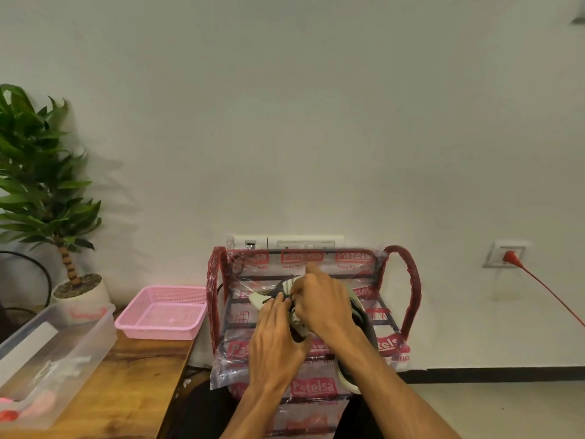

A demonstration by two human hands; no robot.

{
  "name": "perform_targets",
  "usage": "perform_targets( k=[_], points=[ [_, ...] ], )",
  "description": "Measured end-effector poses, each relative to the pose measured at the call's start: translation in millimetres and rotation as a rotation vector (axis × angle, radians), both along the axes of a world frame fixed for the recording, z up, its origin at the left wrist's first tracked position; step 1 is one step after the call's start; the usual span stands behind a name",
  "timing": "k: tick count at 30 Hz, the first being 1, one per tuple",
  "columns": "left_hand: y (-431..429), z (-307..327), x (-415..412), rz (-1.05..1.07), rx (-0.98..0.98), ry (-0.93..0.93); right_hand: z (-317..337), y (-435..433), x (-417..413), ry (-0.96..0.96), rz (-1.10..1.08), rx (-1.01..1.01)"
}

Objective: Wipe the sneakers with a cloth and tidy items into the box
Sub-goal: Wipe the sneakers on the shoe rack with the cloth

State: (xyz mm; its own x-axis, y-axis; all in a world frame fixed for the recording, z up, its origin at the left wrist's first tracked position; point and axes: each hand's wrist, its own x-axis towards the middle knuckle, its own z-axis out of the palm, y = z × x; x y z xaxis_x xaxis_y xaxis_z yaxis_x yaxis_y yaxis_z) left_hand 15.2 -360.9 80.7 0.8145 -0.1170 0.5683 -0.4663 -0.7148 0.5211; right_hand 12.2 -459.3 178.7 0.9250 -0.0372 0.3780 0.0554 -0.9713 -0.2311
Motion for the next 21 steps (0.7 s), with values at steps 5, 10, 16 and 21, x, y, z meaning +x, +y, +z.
perform_targets(
  k=[5, 10, 16, 21],
  points=[
    [1, -4, -1, 0.023, 0.066, -0.009, 8, -3, 7, 0.04, -0.017, -0.031],
    [-1, -9, -4, 0.016, 0.164, -0.035, 4, -4, 10, 0.05, -0.064, -0.127],
    [1, -9, 0, 0.018, 0.104, -0.042, 6, 5, -6, 0.094, -0.037, -0.111],
    [-1, -10, -2, 0.008, 0.151, -0.087, 12, -5, -3, 0.112, -0.085, -0.087]
  ],
)
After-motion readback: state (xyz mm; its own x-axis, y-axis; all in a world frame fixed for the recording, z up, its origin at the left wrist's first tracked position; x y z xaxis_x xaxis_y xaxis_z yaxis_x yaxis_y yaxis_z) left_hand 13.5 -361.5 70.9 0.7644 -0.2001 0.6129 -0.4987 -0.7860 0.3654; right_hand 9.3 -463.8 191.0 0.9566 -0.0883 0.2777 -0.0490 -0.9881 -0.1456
